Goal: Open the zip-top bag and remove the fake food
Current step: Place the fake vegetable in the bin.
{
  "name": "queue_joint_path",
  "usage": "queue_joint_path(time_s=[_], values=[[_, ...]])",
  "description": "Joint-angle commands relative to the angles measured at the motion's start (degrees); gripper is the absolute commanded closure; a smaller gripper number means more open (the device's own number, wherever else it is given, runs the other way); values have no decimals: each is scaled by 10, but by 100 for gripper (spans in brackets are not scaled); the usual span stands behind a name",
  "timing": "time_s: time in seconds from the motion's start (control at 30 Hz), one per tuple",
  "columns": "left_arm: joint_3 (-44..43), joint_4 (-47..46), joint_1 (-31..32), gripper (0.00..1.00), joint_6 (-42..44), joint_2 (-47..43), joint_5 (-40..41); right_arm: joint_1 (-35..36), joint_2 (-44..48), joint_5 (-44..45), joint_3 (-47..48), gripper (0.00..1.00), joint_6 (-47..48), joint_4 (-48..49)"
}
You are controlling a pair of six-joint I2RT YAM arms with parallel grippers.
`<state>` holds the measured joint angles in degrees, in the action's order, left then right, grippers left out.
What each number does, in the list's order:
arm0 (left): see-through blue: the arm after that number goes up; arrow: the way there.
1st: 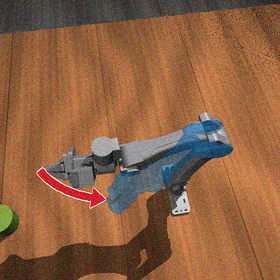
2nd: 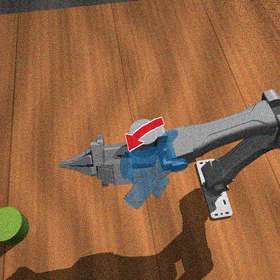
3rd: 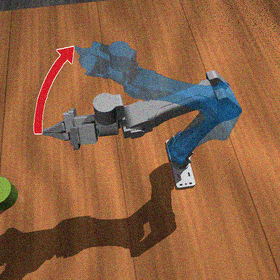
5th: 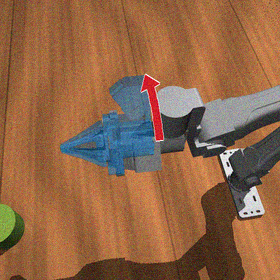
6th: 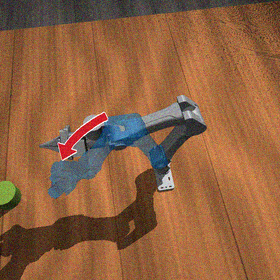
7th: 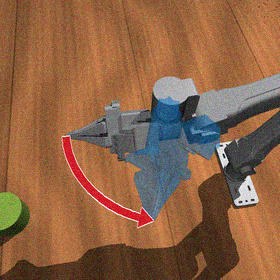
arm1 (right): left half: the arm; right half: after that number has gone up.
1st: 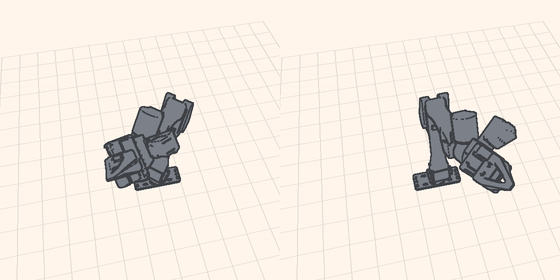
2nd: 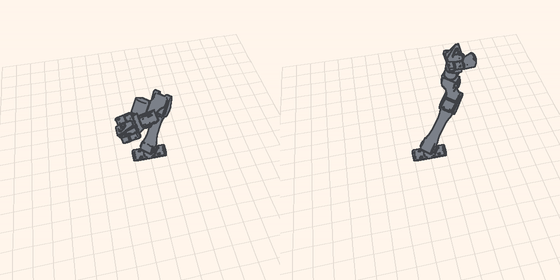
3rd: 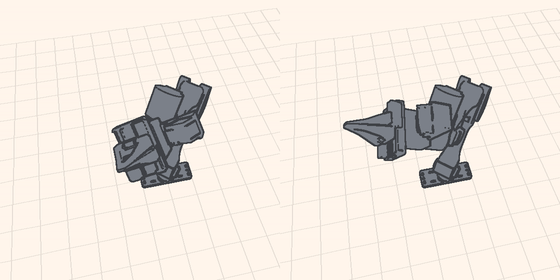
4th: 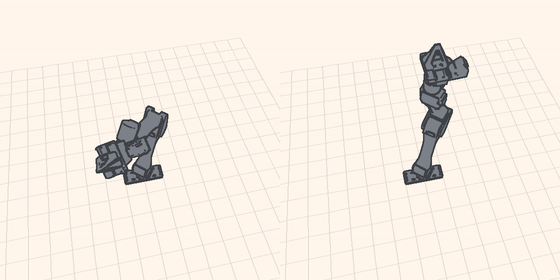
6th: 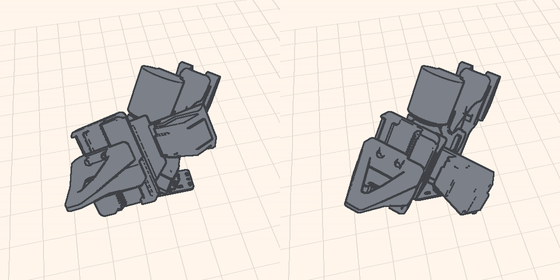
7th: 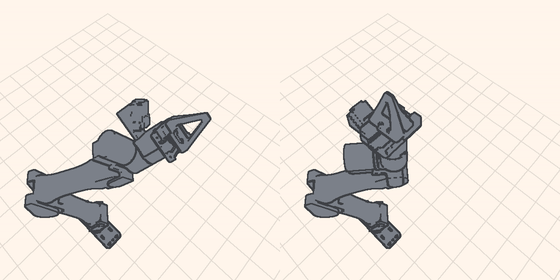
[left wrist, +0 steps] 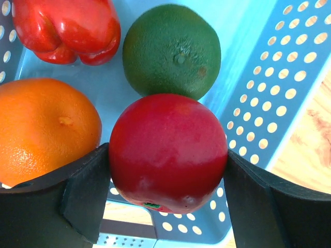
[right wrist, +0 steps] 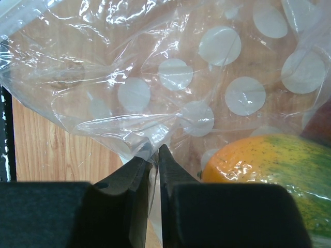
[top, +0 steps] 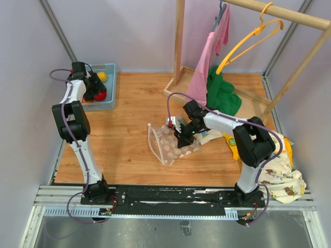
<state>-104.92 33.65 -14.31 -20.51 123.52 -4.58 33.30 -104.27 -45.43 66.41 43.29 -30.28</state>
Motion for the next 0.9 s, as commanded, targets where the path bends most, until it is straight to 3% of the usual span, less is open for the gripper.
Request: queue_joint_path(time_s=[0.0, 0.17, 0.4, 0.87], values=[[-26, 17, 1, 61, 16, 14, 20, -10, -4, -7, 15, 88, -3, -12], [-34, 21, 1, 36, 24, 15, 32, -10, -2, -9, 14, 82, -3, -12], [-51, 22, 1, 18, 35, 3, 32, -10, 2, -10, 13, 72, -3, -12], [-47, 20, 0, 9, 45, -7, 14, -10, 16, -8, 8, 59, -3, -12]])
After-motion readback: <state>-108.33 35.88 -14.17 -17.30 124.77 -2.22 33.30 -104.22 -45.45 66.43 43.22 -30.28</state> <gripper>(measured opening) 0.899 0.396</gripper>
